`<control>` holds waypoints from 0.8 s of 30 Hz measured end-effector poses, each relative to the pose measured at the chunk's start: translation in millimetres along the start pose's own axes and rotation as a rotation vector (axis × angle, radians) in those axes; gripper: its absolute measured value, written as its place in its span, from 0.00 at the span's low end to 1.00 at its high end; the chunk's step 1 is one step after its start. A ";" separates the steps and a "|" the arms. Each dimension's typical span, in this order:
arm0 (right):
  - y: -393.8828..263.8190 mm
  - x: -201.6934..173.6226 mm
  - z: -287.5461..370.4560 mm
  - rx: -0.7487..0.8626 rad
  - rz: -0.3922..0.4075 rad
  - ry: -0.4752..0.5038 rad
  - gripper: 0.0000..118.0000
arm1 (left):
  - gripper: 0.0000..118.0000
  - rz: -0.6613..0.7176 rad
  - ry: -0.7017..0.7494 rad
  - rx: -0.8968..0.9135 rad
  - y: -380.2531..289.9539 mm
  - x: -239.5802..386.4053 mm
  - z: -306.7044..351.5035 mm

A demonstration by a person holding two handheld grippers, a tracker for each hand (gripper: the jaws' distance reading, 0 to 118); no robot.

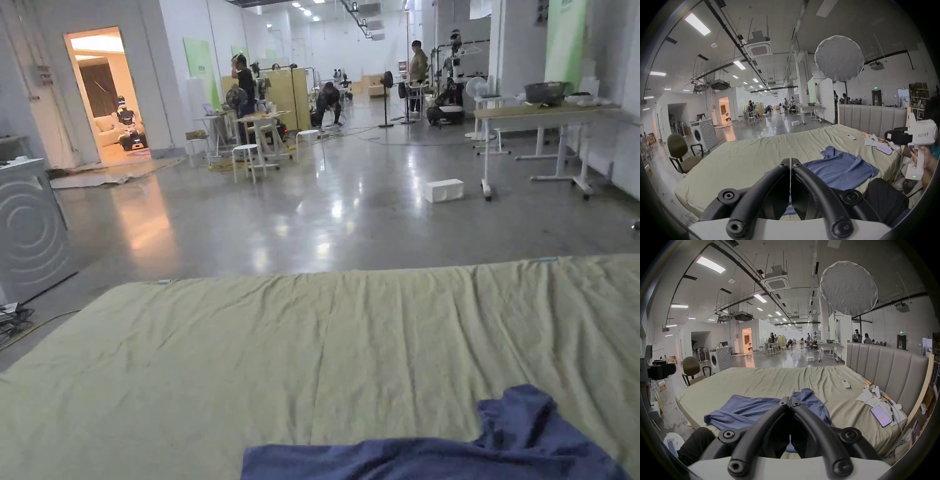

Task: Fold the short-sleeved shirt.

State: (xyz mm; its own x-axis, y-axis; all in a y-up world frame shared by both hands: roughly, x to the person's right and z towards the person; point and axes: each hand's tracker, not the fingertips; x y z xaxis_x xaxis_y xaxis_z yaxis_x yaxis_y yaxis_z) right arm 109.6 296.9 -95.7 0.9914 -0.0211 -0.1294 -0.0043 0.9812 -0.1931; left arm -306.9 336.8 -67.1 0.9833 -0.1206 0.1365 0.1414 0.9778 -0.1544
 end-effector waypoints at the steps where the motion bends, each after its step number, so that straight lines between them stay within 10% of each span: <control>1: -5.5 2.5 -1.1 0.001 -0.003 0.004 0.00 | 0.01 -0.002 0.002 -0.008 0.1 -1.4 -5.3; 13: -48.6 31.6 -47.5 -0.163 -0.106 0.000 0.00 | 0.03 0.188 -0.020 -0.291 -45.0 -55.6 -194.2; 17: -57.8 41.4 -69.5 -0.220 -0.133 -0.022 0.00 | 0.67 0.279 -0.038 -0.441 -86.7 -91.5 -306.0; 24: -59.1 57.2 -85.1 -0.263 -0.086 -0.049 0.00 | 0.69 0.484 0.116 -0.664 -151.1 -135.7 -438.8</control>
State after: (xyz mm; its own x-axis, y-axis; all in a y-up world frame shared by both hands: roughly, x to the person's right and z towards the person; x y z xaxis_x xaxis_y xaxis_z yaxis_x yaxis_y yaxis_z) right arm 155.4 221.4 -174.5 0.9947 -0.0865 -0.0560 0.0525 0.8927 -0.4477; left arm -411.3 130.3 -491.7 0.9533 0.2352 -0.1897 -0.2979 0.6260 -0.7207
